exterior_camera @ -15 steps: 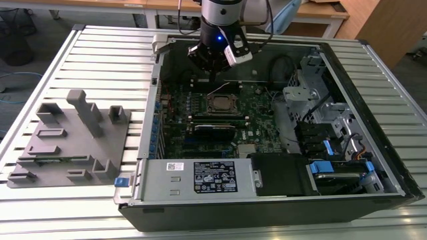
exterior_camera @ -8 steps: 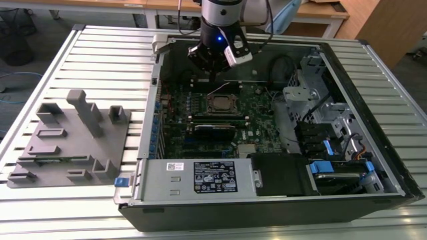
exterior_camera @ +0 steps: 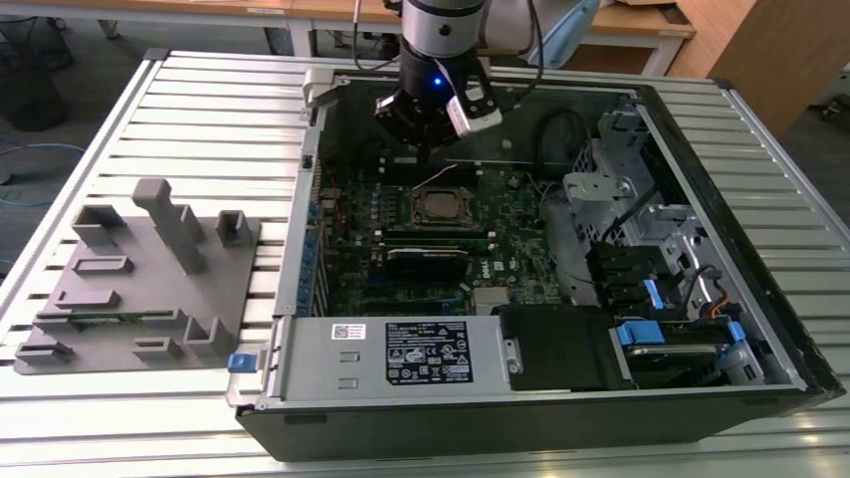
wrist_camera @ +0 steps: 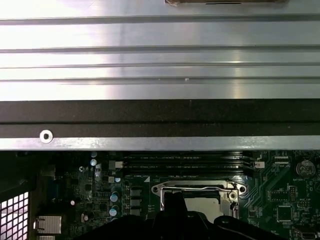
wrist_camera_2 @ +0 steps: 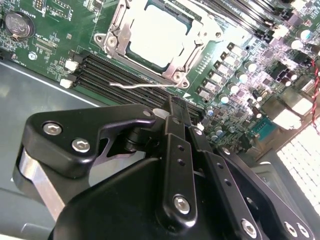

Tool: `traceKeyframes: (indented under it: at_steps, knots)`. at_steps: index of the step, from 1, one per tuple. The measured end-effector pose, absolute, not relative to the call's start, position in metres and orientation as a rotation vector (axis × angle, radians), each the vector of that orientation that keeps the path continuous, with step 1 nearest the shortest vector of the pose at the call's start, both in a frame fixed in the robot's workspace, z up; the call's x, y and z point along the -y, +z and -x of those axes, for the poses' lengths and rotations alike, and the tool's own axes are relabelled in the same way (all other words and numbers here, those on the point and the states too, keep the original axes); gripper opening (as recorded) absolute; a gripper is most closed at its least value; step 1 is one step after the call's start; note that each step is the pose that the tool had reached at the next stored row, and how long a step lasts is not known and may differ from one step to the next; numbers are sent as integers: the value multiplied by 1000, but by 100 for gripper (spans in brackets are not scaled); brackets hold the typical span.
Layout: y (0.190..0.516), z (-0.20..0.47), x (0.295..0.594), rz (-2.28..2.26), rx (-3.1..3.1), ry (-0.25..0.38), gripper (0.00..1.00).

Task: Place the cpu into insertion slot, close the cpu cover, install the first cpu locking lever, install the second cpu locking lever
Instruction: 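Install the first cpu locking lever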

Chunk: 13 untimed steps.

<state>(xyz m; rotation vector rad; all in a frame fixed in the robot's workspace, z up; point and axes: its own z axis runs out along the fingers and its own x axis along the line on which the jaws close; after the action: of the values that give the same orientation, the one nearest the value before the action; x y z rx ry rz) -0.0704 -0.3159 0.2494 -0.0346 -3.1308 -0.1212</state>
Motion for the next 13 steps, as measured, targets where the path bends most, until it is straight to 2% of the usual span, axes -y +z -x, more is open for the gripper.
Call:
traceKeyframes:
  at_steps: [13]
  knots:
    - [248, 69, 316, 30, 3136, -123, 11]
